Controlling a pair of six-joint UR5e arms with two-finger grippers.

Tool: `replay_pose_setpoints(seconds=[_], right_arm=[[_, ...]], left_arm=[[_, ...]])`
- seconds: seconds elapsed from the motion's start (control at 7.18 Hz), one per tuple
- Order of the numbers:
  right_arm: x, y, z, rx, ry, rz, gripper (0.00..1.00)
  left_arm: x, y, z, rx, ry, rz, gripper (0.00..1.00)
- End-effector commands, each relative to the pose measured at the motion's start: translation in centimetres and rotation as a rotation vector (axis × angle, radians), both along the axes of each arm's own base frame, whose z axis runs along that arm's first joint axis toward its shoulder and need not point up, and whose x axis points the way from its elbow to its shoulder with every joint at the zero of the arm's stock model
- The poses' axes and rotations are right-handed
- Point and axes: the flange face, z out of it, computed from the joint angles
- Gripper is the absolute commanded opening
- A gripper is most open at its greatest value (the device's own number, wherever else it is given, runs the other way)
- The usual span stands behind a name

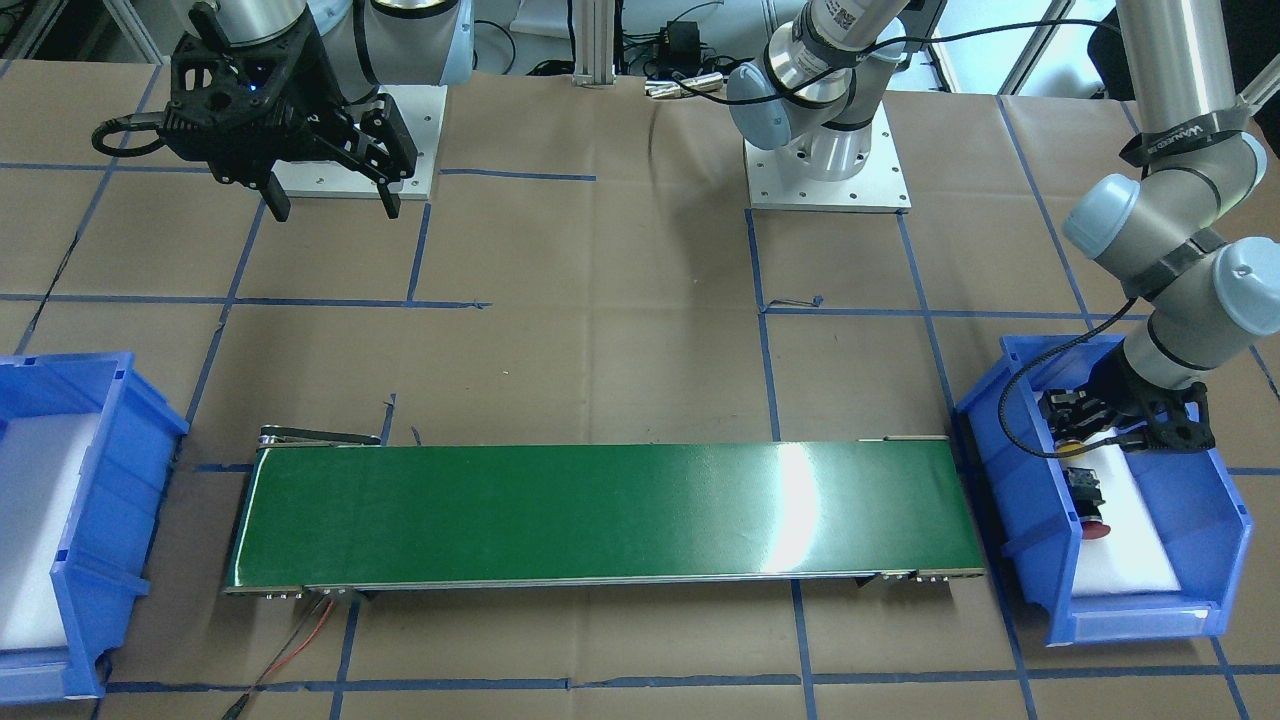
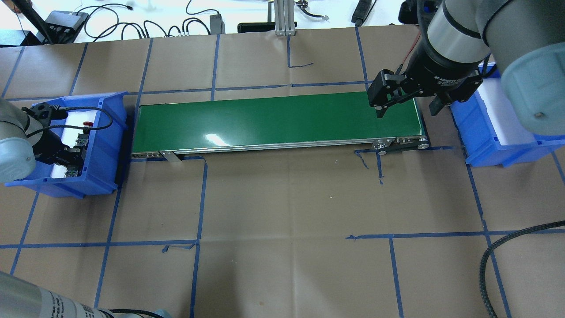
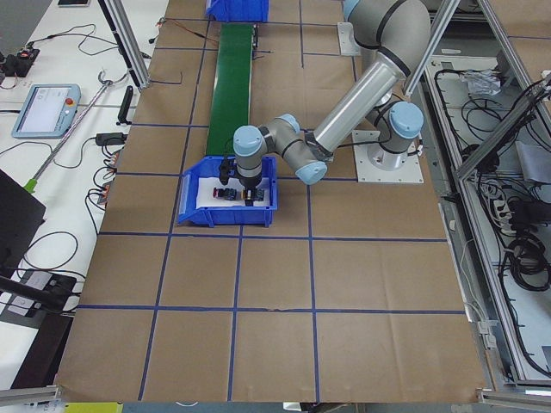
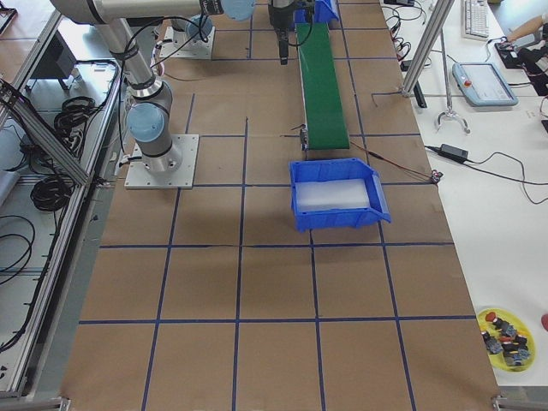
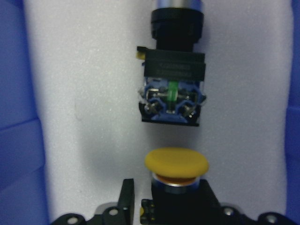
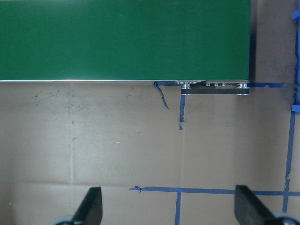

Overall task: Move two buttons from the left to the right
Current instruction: 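Lift the yellow button and carry it onto the green conveyor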

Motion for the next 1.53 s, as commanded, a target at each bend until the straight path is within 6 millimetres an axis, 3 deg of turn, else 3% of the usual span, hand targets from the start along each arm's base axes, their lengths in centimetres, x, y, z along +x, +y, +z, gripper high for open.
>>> replay_pose_setpoints(seconds=[0.0,0.28,0.7,0.84,1.11,1.25,1.39], right_arm=[[0.0,0.0,0.0,0.000,0.000,0.001,1.00],[0.0,0.0,0.1,-0.002,0.001,0.001,1.00],[0.0,0.0,0.2,-0.005,0.001,0.001,1.00],[0.0,0.0,0.2,-0.006,0.001,0.001,1.00],[0.0,-0.1,0.0,-0.005,0.001,0.003,1.00],[0.0,-0.2,-0.1,-0.002,0.001,0.003,1.00],[0.0,-0.3,-0.1,-0.003,0.000,0.001,1.00]], left_arm=[[0.0,-0.1,2.1,-0.037,-0.007,0.012,0.01],[0.0,0.2,7.6,-0.061,-0.028,0.012,0.01],[0.6,-0.6,18.6,-0.004,0.003,0.011,0.01],[1.0,-1.4,20.6,0.024,0.023,0.018,0.01],[0.1,-2.4,21.2,0.035,0.040,0.039,0.01],[-2.0,-3.5,22.0,0.019,0.026,0.022,0.01],[-6.2,-4.9,22.0,0.015,0.022,0.025,0.01]])
